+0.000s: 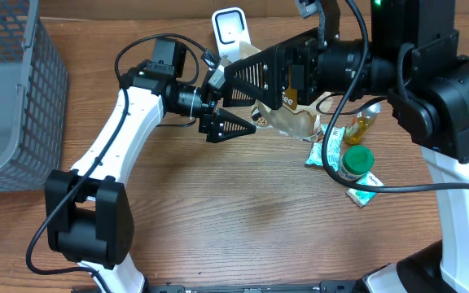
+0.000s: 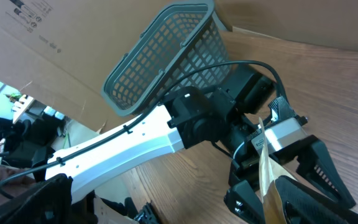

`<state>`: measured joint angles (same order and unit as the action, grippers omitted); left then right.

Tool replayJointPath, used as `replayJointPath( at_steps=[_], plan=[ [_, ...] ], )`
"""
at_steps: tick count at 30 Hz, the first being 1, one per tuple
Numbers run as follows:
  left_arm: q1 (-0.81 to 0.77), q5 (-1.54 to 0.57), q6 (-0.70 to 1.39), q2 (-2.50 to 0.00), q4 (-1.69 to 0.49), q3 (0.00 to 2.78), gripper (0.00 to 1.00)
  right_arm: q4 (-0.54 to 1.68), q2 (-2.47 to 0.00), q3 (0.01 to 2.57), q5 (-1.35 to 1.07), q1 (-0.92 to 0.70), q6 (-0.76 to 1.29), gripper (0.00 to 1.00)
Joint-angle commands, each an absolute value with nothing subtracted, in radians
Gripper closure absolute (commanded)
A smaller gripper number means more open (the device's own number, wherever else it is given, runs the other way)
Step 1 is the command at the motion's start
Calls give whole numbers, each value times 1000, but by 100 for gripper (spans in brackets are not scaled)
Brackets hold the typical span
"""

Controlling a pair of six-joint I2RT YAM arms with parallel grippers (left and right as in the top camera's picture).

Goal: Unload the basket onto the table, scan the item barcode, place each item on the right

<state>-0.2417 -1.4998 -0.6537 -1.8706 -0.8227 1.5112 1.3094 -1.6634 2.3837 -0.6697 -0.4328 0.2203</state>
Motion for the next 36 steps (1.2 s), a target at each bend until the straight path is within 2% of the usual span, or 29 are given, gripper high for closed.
replayJointPath(
  at_steps=[1,29,33,36],
  plan=[
    [-274,-1576,-651,-1888,-807,1506,0,1303,-1650,2402,-687,-433,213,0],
    [-344,-1580,-631,-1888,-757,1555,0,1314,-1652,2401,-743,-433,212,0],
    [-344,-1580,-620,-1888,-751,1584,16,1314,-1652,2401,-743,-433,212,0],
    [-345,-1580,-614,-1888,-750,1602,22,1314,-1652,2401,-743,-433,212,0]
  ],
)
